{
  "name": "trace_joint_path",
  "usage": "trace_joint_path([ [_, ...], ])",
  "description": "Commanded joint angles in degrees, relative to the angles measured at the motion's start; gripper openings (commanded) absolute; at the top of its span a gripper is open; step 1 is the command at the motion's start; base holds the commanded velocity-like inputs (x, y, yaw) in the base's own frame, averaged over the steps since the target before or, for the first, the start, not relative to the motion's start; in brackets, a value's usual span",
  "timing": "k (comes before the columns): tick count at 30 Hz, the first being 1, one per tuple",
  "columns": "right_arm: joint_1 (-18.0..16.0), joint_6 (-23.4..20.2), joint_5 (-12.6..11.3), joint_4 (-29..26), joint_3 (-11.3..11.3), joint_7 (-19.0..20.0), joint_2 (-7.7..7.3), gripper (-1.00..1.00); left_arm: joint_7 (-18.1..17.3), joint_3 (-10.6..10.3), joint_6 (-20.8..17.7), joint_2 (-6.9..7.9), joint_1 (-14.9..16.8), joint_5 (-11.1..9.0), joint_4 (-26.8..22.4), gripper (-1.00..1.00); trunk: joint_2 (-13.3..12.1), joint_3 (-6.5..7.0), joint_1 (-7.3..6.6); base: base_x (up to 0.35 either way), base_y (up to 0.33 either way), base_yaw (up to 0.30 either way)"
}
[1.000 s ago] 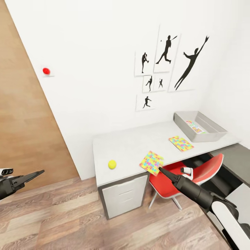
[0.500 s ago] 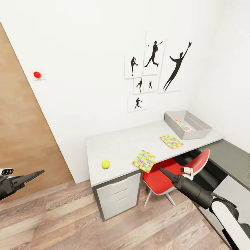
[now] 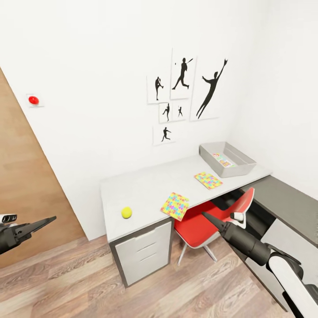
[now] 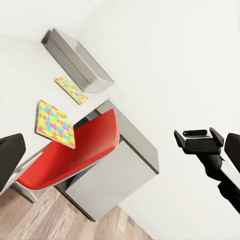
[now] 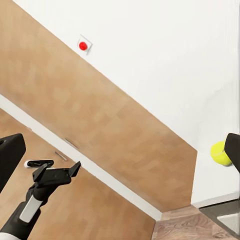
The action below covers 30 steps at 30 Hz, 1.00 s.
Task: Put all the toys in the child's room - the three board games (two on the bed and one on the table), the two jigsaw puzzles on the table, and the tennis ball on the table - inside the toy box on the table in the child's room.
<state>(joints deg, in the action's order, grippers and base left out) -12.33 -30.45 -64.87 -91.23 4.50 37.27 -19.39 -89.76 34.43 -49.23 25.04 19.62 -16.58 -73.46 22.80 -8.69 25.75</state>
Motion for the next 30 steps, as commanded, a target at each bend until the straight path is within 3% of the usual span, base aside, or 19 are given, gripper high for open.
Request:
trace_joint_path([
  [1,-0.1,-0.2,-0.6,0.0,0.3,-0.1,-0.05,1.00,-0.2,0.0,-0.6,0.01,0.0,0.1,0.0,1.00,0.1,-0.03,0.04,0.000,0.000,-0.146],
  [18,-0.1,0.4,1.0,0.1,1.0,-0.1,-0.03,1.00,-0.2,0.0,-0.6,0.01,0.0,0.1,0.0,1.00,0.1,1.41,0.04,0.000,-0.009,-0.143],
  [30,-0.1,0.4,1.5,0.2,0.9,-0.1,-0.03,1.00,-0.2,0.0,-0.5,0.01,0.0,0.1,0.0,1.00,0.1,2.42,0.04,0.000,-0.239,-0.139],
])
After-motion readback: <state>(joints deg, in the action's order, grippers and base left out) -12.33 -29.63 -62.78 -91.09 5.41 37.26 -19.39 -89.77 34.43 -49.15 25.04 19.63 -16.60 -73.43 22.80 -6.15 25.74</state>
